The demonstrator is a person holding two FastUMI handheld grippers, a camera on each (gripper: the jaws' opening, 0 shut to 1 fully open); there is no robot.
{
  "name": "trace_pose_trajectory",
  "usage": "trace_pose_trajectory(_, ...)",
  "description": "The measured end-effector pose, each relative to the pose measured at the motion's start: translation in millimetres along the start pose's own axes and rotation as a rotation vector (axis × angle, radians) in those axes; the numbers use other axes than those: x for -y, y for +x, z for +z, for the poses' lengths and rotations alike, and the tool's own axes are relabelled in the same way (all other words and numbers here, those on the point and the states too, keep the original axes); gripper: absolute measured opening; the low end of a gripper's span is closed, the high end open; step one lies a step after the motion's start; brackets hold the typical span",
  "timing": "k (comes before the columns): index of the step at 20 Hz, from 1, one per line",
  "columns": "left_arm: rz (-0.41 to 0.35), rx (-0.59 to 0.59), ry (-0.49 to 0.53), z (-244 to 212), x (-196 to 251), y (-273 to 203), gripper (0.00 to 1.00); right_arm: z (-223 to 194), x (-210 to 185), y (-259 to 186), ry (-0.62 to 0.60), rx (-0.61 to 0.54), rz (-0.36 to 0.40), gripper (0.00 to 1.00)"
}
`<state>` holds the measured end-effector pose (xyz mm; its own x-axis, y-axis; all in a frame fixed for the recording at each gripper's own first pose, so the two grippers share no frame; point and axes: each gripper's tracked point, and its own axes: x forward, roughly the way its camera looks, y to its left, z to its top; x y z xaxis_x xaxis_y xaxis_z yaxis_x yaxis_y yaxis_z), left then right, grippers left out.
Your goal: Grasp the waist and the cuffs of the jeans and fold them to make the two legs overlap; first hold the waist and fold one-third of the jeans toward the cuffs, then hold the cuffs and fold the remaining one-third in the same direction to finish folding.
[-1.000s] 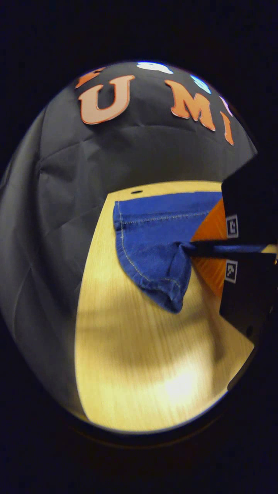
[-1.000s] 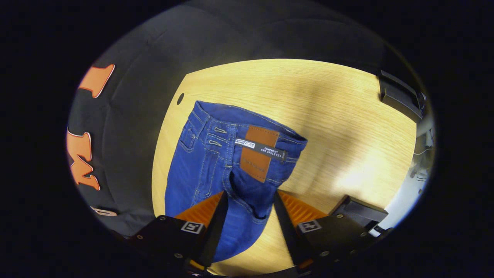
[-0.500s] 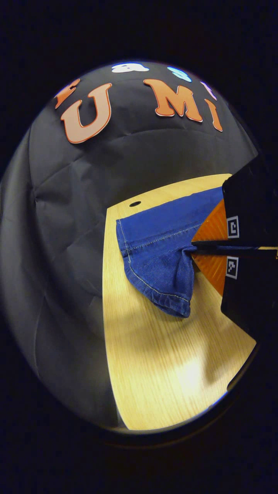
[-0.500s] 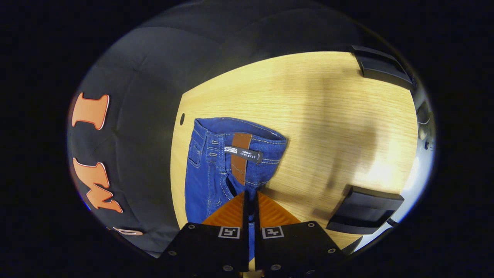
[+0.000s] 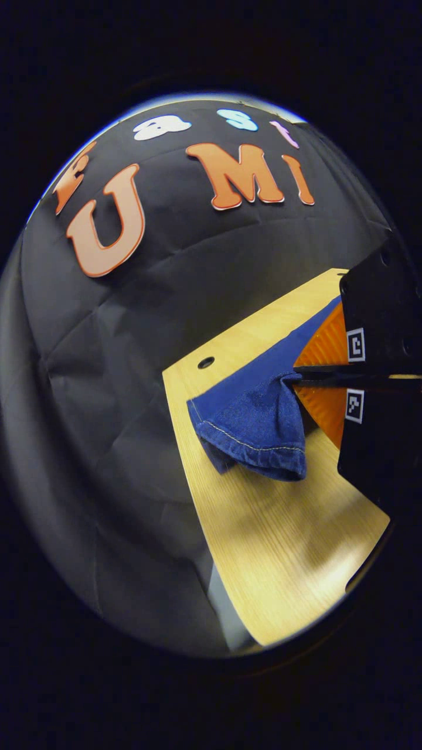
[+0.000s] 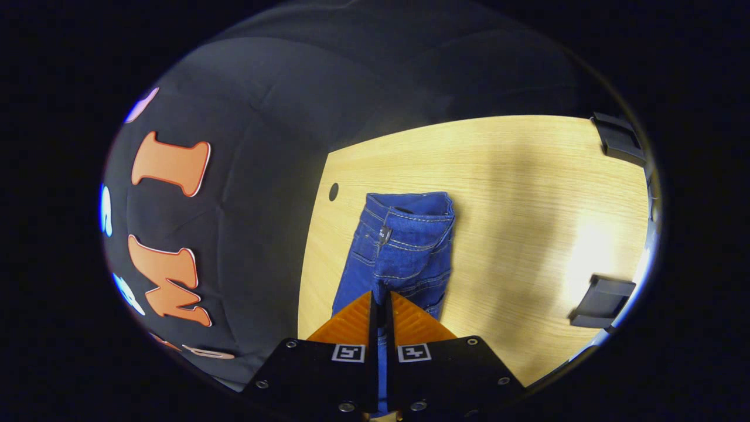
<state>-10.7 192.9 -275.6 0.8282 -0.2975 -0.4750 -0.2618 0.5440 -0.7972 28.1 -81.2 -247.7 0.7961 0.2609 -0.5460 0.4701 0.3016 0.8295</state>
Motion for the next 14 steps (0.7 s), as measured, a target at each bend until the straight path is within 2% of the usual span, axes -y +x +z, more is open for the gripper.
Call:
trace_pose_trajectory(3,-0.027,-0.037,0.002,19,14,19,0.03,4,-19,5,0.023,0.046,-0.02,0.06)
trace_pose_trajectory(6,0.007,-0.095,-0.041,33,9,39,0.03,14,-36,14,0.059,0.091,-0.031,0.06)
trace_pose_trajectory(9,0.073,-0.112,-0.038,37,9,50,0.03,23,-56,23,0.105,0.104,-0.043,0.06)
trace_pose_trajectory(11,0.117,-0.12,-0.014,36,14,46,0.03,26,-66,35,0.093,0.09,-0.048,0.06)
trace_pose_trajectory(14,0.172,-0.103,-0.059,36,23,35,0.03,28,-78,60,0.09,0.045,-0.045,0.06)
